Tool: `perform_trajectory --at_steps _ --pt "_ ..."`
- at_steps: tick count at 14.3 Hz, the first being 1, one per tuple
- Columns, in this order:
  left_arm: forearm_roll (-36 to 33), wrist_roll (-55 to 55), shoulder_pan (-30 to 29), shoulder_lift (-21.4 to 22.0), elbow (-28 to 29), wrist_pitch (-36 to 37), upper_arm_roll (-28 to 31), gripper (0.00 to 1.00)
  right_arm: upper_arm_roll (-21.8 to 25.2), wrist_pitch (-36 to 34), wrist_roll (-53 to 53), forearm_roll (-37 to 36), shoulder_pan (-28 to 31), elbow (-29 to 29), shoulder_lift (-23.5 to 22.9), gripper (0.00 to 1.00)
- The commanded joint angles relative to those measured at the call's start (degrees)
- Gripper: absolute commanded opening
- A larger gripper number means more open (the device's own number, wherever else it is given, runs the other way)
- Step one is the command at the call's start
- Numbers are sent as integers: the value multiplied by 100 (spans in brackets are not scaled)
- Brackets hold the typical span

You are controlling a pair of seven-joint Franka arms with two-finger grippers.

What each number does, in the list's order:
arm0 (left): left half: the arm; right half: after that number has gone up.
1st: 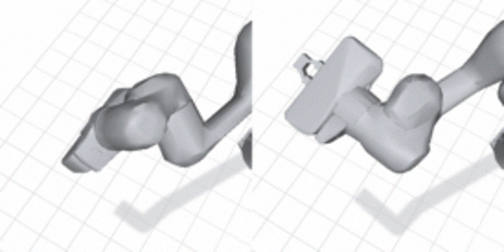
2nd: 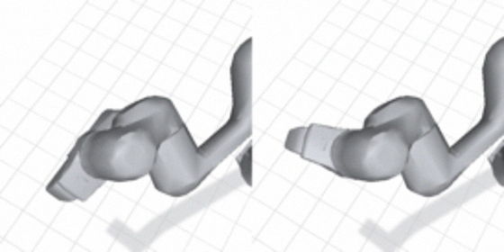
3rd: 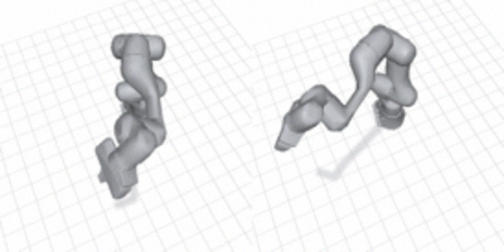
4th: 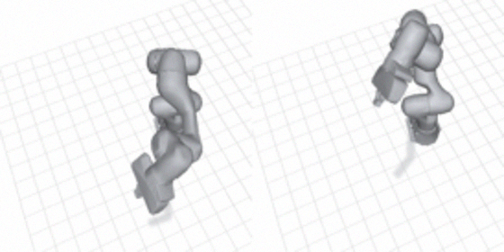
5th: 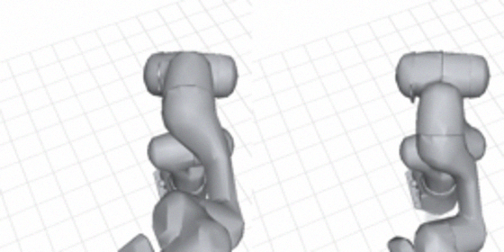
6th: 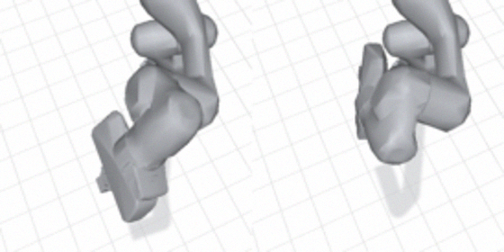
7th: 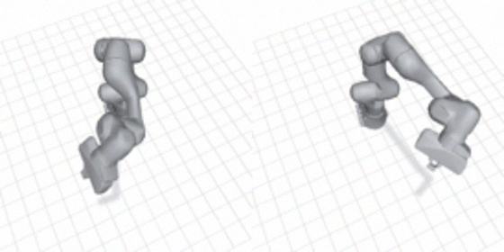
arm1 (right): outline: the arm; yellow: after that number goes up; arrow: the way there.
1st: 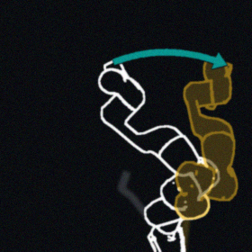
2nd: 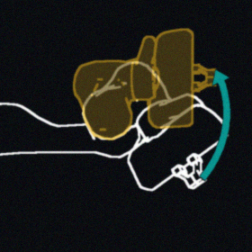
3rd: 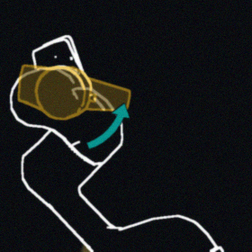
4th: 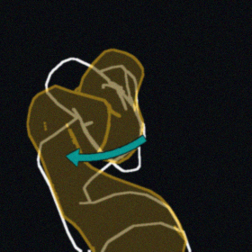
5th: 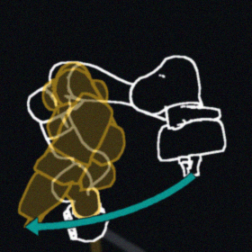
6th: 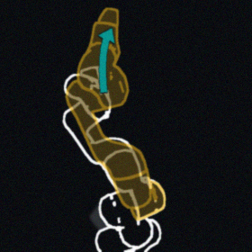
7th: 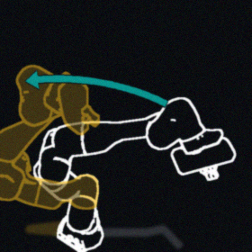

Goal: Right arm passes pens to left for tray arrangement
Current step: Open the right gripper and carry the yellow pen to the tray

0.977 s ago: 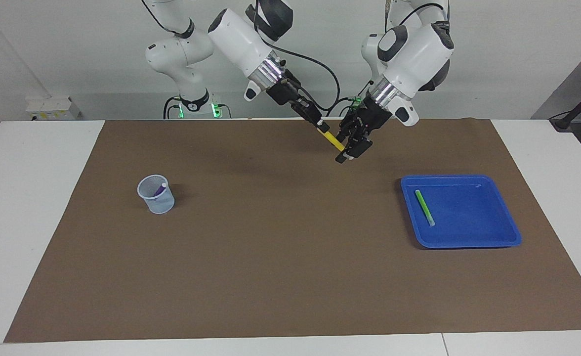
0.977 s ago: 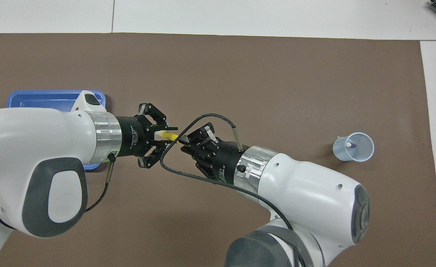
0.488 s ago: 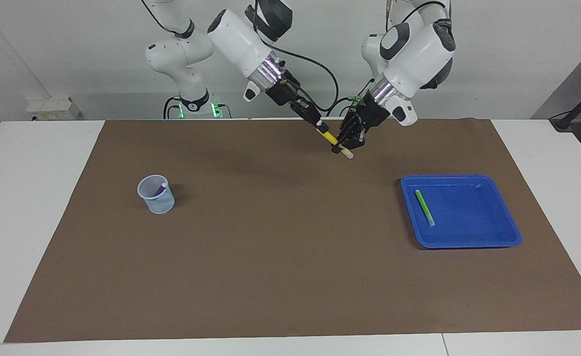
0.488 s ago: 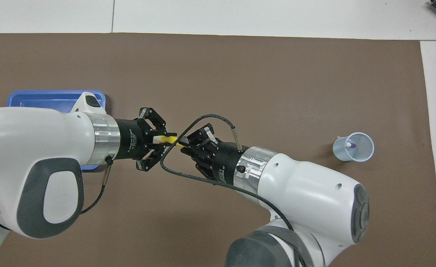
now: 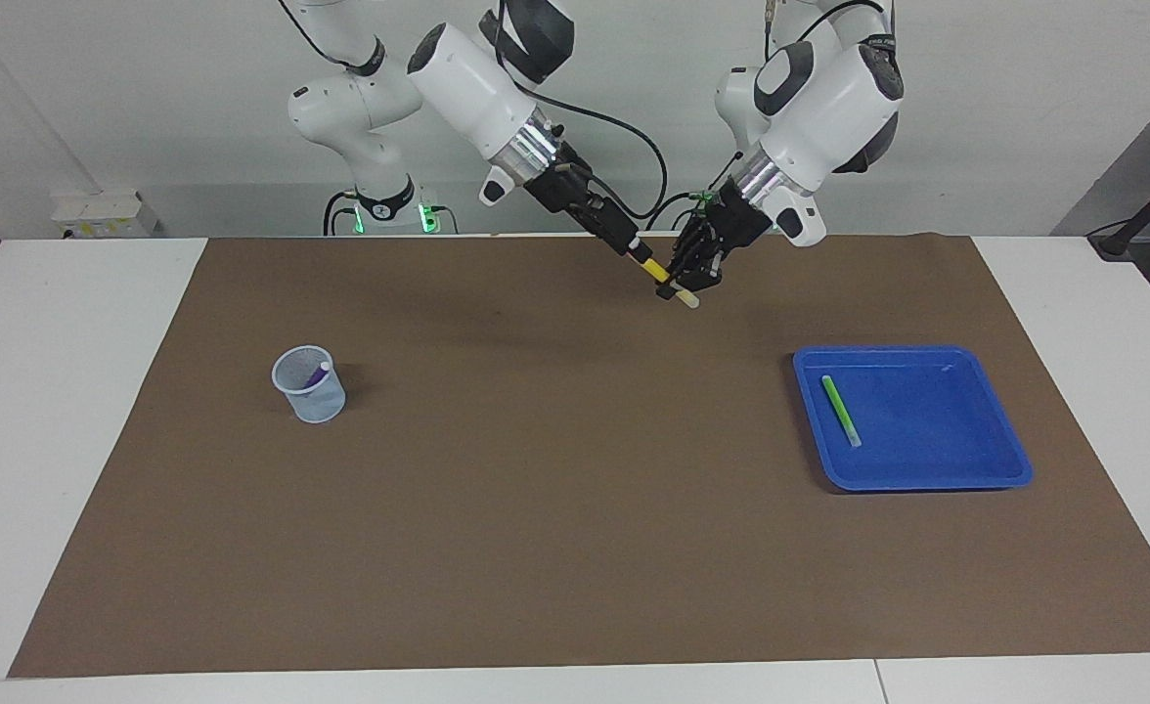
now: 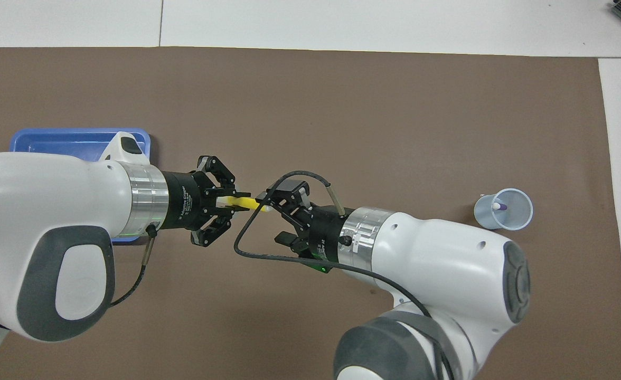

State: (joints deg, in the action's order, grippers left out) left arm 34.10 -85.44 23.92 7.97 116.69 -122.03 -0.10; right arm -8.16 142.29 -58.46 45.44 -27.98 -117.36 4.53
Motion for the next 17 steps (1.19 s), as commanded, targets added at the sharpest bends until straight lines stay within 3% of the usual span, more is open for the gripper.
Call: perform_trajectory --at_steps 1,3,6,12,17 --pt "61 518 -238 178 99 311 18 0 17 -1190 1576 -612 625 -85 224 100" --pt "27 974 -361 187 99 504 18 0 17 -2096 3035 -1210 1073 -85 338 100" --pt "0 2054 -817 231 99 942 27 0 8 -2784 4925 -2246 1601 -112 408 100" --pt "-885 3723 -1345 275 90 1409 18 0 -10 -2909 8880 -4163 2207 -427 312 100" --pt "-1897 6412 -2162 232 99 2034 18 0 -10 -2664 12475 -4807 2946 -533 163 100"
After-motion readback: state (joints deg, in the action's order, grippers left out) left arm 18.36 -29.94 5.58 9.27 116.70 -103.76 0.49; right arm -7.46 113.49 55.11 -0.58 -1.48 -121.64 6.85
